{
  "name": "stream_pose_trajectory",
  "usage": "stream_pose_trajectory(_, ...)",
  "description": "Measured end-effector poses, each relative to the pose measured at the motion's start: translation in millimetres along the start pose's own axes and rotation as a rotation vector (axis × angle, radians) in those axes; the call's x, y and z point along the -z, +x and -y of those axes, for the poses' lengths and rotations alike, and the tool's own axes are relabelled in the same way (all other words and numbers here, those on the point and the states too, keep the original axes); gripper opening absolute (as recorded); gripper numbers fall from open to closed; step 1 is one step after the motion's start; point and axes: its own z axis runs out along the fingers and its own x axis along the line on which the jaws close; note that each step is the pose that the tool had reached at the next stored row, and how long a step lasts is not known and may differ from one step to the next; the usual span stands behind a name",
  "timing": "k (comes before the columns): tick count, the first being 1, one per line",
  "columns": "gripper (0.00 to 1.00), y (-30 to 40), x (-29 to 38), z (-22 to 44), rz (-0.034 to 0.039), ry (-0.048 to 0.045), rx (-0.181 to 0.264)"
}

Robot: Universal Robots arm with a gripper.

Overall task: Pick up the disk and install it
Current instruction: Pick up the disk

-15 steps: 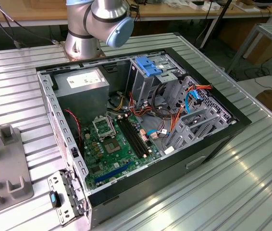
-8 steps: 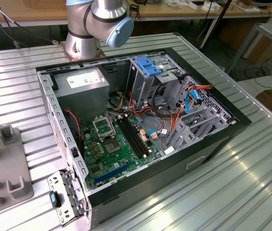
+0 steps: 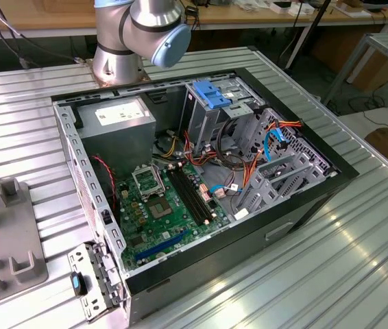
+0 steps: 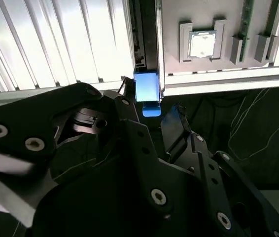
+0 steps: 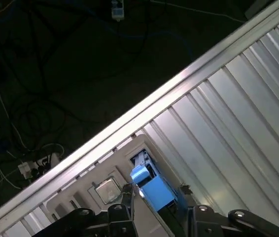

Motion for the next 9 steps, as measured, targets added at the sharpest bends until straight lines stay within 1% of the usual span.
stream_pose_trajectory(1, 0.48, 0.0, -0.1, 0.0, -0.0007, 0.0001, 0.017)
stream_pose_trajectory(3, 0.48, 0.0, -0.4, 0.0, -0.0039, 0.0001, 0.095)
stream_pose_trajectory(4, 0.48, 0.0, -0.5, 0.0, -0.0051, 0.0001, 0.121)
stream_pose_trajectory(7, 0.48, 0.0, -1.1, 0.1, -0.0098, 0.0, 0.233)
stream_pose_trajectory(9, 0.48, -0.2, -1.4, 0.3, -0.0134, 0.0001, 0.32)
